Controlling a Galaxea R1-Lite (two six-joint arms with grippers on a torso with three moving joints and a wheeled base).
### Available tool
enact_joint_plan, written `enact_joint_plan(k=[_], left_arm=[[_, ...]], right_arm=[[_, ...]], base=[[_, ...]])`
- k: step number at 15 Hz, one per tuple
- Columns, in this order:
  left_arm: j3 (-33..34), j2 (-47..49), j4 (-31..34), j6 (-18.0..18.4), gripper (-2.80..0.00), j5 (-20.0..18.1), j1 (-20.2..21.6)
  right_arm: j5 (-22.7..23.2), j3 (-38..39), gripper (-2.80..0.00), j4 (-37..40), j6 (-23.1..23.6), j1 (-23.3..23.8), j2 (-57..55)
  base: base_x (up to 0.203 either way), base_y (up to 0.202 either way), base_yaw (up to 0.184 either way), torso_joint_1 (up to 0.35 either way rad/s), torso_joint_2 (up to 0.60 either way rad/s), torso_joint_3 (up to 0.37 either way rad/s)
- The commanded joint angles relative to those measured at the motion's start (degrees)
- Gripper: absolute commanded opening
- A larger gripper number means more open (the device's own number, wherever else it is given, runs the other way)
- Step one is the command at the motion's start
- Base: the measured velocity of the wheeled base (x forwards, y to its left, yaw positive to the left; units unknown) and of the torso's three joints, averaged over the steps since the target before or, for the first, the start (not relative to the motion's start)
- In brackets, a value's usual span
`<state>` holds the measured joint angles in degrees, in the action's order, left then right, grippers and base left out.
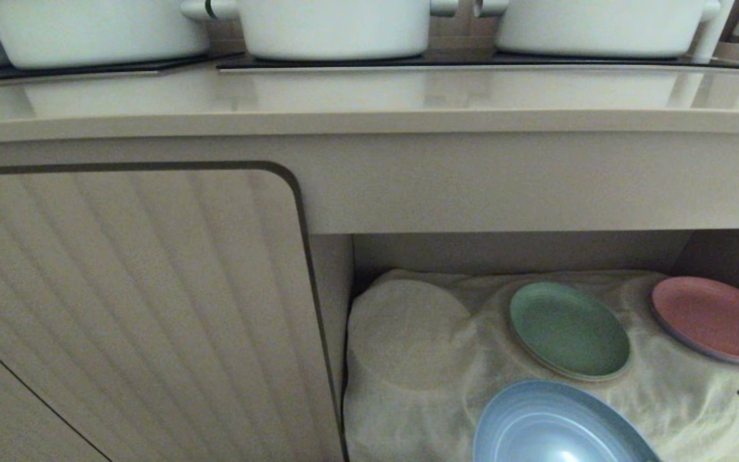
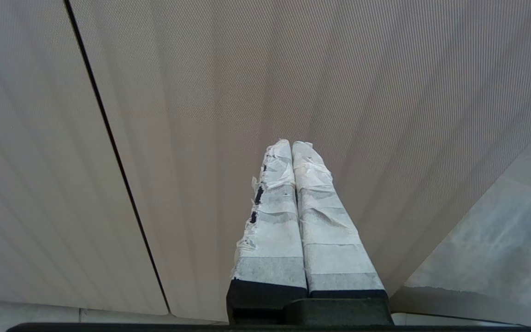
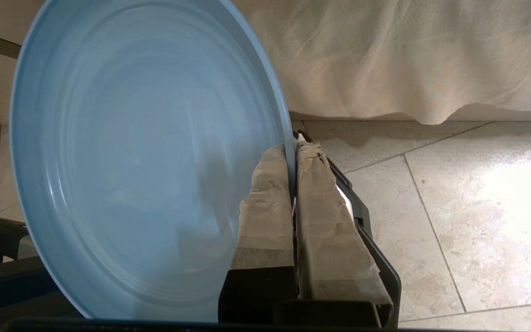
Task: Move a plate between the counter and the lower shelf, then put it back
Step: Put the plate
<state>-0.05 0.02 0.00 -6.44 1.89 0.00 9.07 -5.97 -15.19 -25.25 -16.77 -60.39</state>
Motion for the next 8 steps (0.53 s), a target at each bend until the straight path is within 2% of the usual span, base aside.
enact_joint_plan(k=[1, 8], left_arm=[[-0.04, -0.02, 0.00, 0.02, -2.80, 0.04, 0.00], [0.01, -0.02, 0.00, -0.07, -2.80, 0.04, 0.00]], right_arm=[[0.07, 0.00, -2.80, -0.19, -0.15, -0.01, -0.87], [0.25, 0.00, -2.80, -0.19, -0.15, -0.01, -0.87]], base=[[0.000, 0.000, 0.000, 0.000, 0.00, 0.000], [0.000, 0.000, 0.000, 0.000, 0.00, 0.000]])
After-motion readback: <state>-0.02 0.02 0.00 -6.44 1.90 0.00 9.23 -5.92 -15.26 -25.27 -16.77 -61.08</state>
